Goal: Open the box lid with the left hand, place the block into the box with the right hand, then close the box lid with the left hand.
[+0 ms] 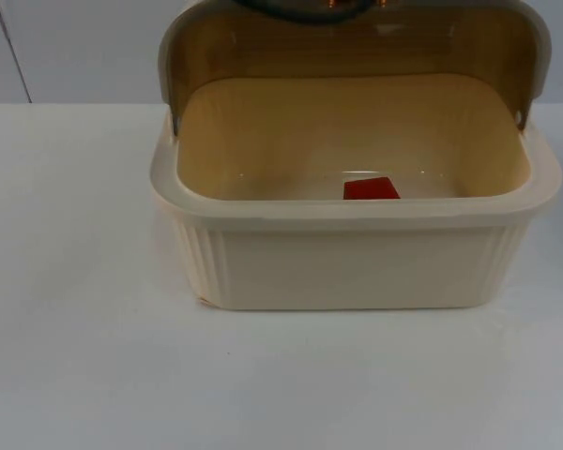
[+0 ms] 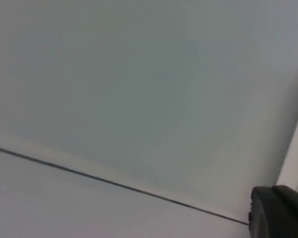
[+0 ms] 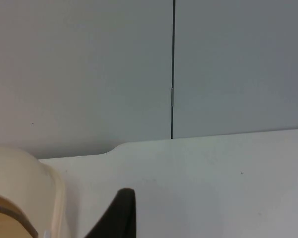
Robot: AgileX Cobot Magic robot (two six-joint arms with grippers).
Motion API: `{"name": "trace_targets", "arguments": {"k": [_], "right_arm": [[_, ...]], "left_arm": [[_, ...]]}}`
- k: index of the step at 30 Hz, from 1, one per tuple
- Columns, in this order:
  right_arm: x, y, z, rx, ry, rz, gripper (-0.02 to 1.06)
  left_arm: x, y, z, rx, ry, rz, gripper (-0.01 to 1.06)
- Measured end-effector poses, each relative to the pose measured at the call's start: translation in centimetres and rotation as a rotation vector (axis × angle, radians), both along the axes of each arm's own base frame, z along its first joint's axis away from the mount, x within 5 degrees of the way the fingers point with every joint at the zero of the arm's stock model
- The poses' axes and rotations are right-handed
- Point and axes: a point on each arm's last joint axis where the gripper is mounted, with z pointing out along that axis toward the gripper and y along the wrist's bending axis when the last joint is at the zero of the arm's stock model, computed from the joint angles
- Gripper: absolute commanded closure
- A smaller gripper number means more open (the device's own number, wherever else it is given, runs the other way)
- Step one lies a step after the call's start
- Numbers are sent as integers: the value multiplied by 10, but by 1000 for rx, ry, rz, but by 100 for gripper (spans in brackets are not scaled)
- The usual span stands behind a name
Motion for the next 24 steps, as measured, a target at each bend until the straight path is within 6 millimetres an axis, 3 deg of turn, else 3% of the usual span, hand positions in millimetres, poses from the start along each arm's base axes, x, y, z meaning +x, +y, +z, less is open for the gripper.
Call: {"name": "trace_targets", "arguments": {"k": [4,5,7,15,24], "right_arm": [[0,2,0,0,0,9,0],[0,4,0,-2,0,19,0],[1,10,0,-2,0,53,0],[1,15,-1,-2,9,78,0],[0,15,-1,-2,11,78,0]], "left_arm": [[-1,-2,-11,16,90,-31,105],[-2,-1,-16,92,142,-100,105],[-1,2,-18,48,235,-165,105],[6,10,-15,0,233,-187,105],[15,5,-41,21,285,-186,105]]}}
